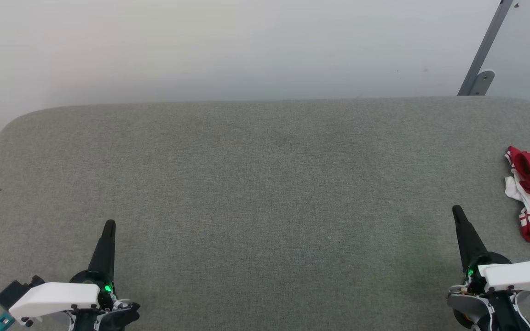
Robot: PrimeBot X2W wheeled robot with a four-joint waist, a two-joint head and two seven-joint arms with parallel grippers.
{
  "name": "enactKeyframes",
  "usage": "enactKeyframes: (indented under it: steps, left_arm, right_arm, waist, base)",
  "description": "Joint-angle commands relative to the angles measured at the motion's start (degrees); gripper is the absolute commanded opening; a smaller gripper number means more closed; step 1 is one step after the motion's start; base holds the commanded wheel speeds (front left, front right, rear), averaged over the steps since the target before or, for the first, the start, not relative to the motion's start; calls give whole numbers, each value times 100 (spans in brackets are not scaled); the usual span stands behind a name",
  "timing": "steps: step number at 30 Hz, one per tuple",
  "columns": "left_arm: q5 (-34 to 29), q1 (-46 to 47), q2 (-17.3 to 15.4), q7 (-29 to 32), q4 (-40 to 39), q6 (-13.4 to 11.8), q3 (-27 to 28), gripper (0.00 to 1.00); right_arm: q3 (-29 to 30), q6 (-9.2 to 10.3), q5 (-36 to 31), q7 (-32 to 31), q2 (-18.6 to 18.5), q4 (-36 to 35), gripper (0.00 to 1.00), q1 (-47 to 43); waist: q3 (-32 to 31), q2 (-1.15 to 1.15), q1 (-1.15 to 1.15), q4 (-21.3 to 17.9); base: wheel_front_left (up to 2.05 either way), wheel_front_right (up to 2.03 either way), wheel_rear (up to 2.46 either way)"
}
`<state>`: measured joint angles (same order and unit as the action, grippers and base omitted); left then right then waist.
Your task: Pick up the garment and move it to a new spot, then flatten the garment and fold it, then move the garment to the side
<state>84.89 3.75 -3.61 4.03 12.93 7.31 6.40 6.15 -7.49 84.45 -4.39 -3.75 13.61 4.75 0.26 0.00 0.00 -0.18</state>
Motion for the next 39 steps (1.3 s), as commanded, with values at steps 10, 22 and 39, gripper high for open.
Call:
enactKeyframes:
  steps: [10,22,39]
  left_arm:
    - [387,201,29,131,57,29,-11,0]
    - [793,295,60,253,123,31,-16,0]
    - [769,288,64,259,120,31,-4,0]
  right_arm:
    - [37,0,413,-131,59,29,0,118]
    - [49,0,827,-244,103,52,0,180]
    - [44,0,802,-235,98,51,0,164]
  waist:
    - [-4,0,0,8]
    - [-8,0,0,18]
    - [-8,0,0,18]
  base:
    - [0,0,0]
    - [0,0,0]
    - [0,0,0]
